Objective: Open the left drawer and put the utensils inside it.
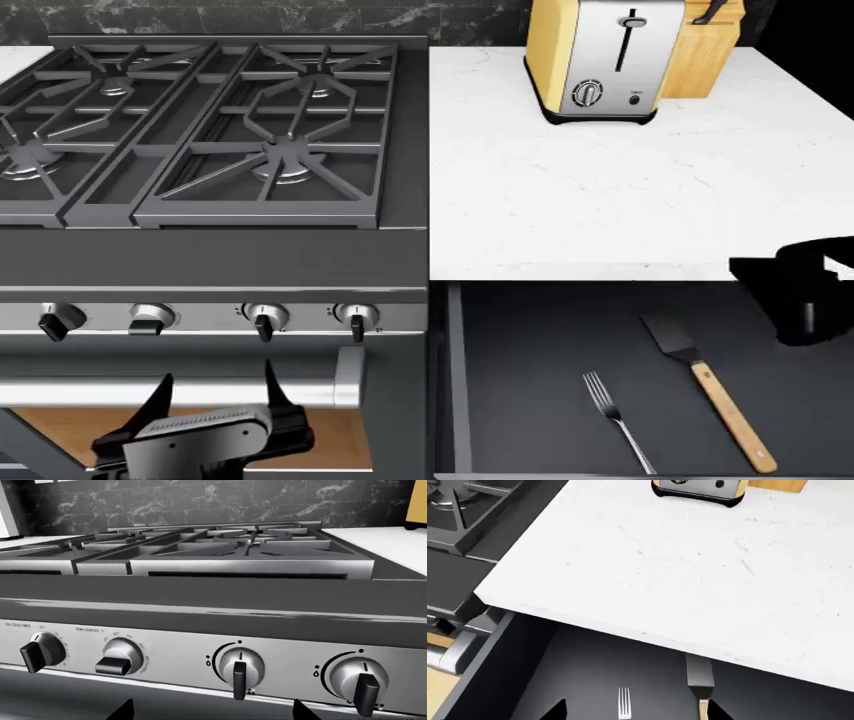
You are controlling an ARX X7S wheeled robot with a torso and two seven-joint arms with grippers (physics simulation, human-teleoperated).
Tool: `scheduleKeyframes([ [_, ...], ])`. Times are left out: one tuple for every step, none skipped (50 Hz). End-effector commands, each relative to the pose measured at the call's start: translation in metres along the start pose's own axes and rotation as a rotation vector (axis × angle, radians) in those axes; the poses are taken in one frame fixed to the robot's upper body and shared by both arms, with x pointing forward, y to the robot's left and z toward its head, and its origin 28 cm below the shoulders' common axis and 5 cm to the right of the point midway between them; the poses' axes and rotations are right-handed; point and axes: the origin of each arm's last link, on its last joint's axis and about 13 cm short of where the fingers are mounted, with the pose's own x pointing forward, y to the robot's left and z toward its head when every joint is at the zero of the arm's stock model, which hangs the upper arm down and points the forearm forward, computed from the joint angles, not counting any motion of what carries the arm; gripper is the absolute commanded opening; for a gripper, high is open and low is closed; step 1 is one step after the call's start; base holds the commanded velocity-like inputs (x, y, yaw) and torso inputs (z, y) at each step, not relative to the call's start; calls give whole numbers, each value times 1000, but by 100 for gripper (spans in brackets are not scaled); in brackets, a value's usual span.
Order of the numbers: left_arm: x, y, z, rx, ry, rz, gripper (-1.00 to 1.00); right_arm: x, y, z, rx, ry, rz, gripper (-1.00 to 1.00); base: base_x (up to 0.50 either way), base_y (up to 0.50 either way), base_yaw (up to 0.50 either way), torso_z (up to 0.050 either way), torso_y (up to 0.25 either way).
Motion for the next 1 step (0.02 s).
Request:
scheduleKeyframes([
  [3,-3,-1,9,7,-7,100,-19,-7,6,47,-121,-41,100,0,0,0,0,0],
])
